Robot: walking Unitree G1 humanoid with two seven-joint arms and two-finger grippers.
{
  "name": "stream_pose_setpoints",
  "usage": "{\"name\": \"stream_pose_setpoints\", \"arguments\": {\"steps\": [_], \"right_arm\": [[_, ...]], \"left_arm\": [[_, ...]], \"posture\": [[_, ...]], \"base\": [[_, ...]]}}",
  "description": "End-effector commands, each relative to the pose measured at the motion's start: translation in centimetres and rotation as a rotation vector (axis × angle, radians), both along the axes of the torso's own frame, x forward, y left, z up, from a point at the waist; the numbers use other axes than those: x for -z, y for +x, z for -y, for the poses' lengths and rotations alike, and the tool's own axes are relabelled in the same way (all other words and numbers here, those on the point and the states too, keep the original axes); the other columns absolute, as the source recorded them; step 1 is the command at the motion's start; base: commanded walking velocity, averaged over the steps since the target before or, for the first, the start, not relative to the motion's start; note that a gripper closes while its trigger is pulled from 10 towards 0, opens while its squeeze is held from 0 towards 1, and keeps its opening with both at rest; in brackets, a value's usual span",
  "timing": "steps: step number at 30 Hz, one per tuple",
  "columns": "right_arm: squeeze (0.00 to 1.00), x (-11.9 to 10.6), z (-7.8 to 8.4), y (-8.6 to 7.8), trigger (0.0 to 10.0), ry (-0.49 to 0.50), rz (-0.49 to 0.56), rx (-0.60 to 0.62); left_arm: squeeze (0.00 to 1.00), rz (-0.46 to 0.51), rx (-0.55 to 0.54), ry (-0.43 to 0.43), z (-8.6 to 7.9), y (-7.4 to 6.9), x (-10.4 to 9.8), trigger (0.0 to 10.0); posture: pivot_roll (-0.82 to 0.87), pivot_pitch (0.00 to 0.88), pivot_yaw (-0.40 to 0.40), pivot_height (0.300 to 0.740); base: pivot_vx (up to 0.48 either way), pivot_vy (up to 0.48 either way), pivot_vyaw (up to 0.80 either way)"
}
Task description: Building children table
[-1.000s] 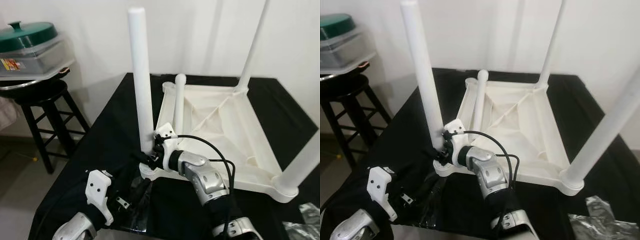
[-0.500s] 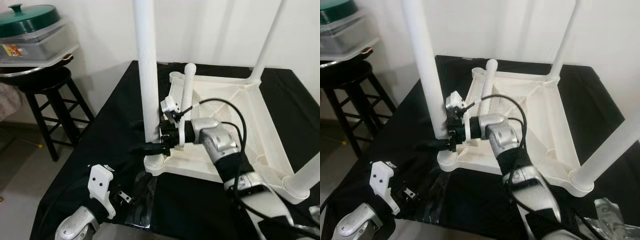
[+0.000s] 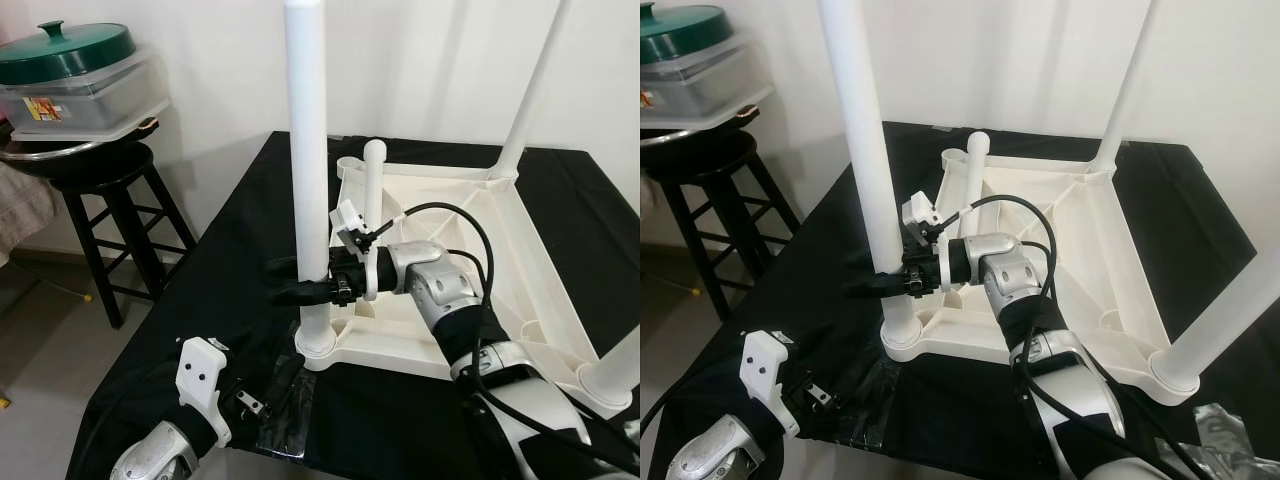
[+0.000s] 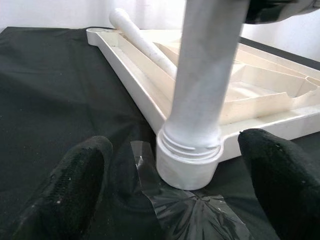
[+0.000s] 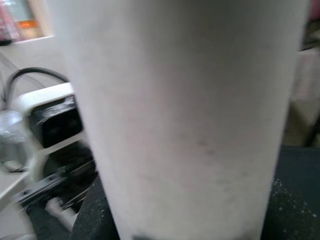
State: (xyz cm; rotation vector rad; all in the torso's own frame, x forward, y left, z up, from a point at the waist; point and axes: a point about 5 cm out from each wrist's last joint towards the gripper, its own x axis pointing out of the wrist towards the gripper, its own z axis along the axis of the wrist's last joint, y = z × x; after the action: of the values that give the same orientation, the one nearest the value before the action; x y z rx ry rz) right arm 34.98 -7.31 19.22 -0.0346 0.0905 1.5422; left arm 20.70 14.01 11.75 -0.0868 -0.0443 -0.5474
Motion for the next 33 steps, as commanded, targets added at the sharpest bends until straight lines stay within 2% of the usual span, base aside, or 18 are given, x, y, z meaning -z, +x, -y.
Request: {"name": "stream_pose_setpoints", "arguments": {"steps": [1,2,3,4,5,7,8,10,16,17,19,20,21,22,26,27,28,33], "right_arm": [[0.0,2.9,0.5,0.1,0.0,-0.059,-0.08,0.194],[0.0,2.9,0.5,0.1,0.0,-0.059,-0.08,0.194],[0.0,4.5,0.1,0.4,0.0,-0.082,-0.101,0.506],[0.0,4.5,0.1,0.4,0.0,-0.082,-0.101,0.506],[0.0,6.3,-0.4,-1.1,0.0,-0.119,-0.151,0.68],[0.0,6.3,-0.4,-1.1,0.0,-0.119,-0.151,0.68],[0.0,7.2,-0.6,-2.3,0.0,-0.143,-0.187,0.785],[0.0,7.4,-1.0,-3.2,0.0,-0.146,-0.19,0.826],[0.0,7.0,-2.2,-3.4,0.0,-0.13,-0.171,0.769],[0.0,6.6,-2.7,-3.3,10.0,-0.113,-0.168,0.719],[0.0,6.6,-2.7,-3.3,10.0,-0.113,-0.168,0.719],[0.76,6.0,-3.2,-3.1,10.0,-0.086,-0.17,0.649],[1.0,5.1,-3.5,-2.8,10.0,-0.053,-0.162,0.569],[1.0,3.9,-3.7,-2.3,10.0,-0.008,-0.136,0.482],[1.0,2.1,-3.7,-2.1,10.0,0.039,-0.084,0.415],[0.72,1.4,-3.6,-2.0,10.0,0.053,-0.051,0.346],[0.0,0.9,-3.6,-2.0,10.0,0.056,-0.018,0.273],[0.0,0.0,-3.1,-1.9,10.0,0.019,0.031,0.068]], "left_arm": [[0.0,-0.004,-0.006,0.005,-0.1,-0.3,0.0,10.0],[0.0,-0.004,-0.006,0.005,-0.1,-0.3,0.0,10.0],[0.0,-0.003,-0.008,0.004,-0.2,-0.3,-0.1,10.0],[0.0,-0.003,-0.008,0.004,-0.2,-0.3,-0.1,10.0],[0.0,-0.002,-0.01,0.003,-0.3,-0.4,-0.2,10.0],[0.0,-0.002,-0.01,0.003,-0.3,-0.4,-0.2,10.0],[0.0,-0.001,-0.011,0.003,-0.3,-0.4,-0.2,10.0],[0.0,-0.003,-0.01,0.002,-0.3,-0.4,-0.2,10.0],[0.0,-0.008,-0.004,0.001,-0.3,-0.4,-0.2,10.0],[0.0,-0.006,-0.008,0.001,-0.3,-0.4,-0.2,10.0],[0.0,-0.006,-0.008,0.001,-0.3,-0.4,-0.2,10.0],[0.0,-0.004,-0.016,-0.001,-0.4,-0.4,-0.2,10.0],[0.0,-0.003,-0.019,-0.001,-0.4,-0.4,-0.2,10.0],[0.0,-0.003,-0.019,-0.002,-0.4,-0.3,-0.2,10.0],[0.0,-0.005,-0.016,-0.002,-0.4,-0.3,-0.2,10.0],[0.0,-0.005,-0.014,-0.002,-0.3,-0.3,-0.2,10.0],[0.0,-0.005,-0.013,-0.002,-0.3,-0.2,-0.2,10.0],[0.0,-0.004,-0.016,-0.001,-0.1,-0.1,-0.2,10.0]], "posture": [[0.03,0.036,-0.005,0.74],[0.03,0.036,-0.005,0.74],[0.01,0.049,-0.006,0.74],[0.01,0.049,-0.006,0.74],[0.01,0.06,-0.004,0.74],[0.01,0.06,-0.004,0.74],[0.02,0.063,-0.003,0.74],[0.0,0.061,0.015,0.74],[0.01,0.055,0.003,0.74],[0.01,0.056,0.003,0.74],[0.01,0.056,0.003,0.74],[0.01,0.052,0.006,0.74],[0.02,0.052,0.006,0.74],[0.01,0.048,0.007,0.74],[0.01,0.047,0.008,0.74],[0.02,0.043,0.005,0.74],[0.02,0.041,0.005,0.74],[0.03,0.036,0.005,0.74]], "base": [[0.0,0.0,0.0],[0.0,0.0,0.0],[0.0,0.0,0.0],[0.0,0.0,0.0],[0.0,0.0,0.0],[0.0,0.0,0.0],[0.0,0.0,0.0],[0.0,0.0,0.0],[0.0,0.0,0.0],[0.0,0.0,0.0],[0.0,0.0,0.0],[0.0,0.0,0.0],[0.0,0.0,0.0],[0.0,0.0,0.0],[0.0,0.0,0.0],[0.0,0.0,0.0],[0.0,0.0,0.0],[0.0,0.0,0.0]]}}
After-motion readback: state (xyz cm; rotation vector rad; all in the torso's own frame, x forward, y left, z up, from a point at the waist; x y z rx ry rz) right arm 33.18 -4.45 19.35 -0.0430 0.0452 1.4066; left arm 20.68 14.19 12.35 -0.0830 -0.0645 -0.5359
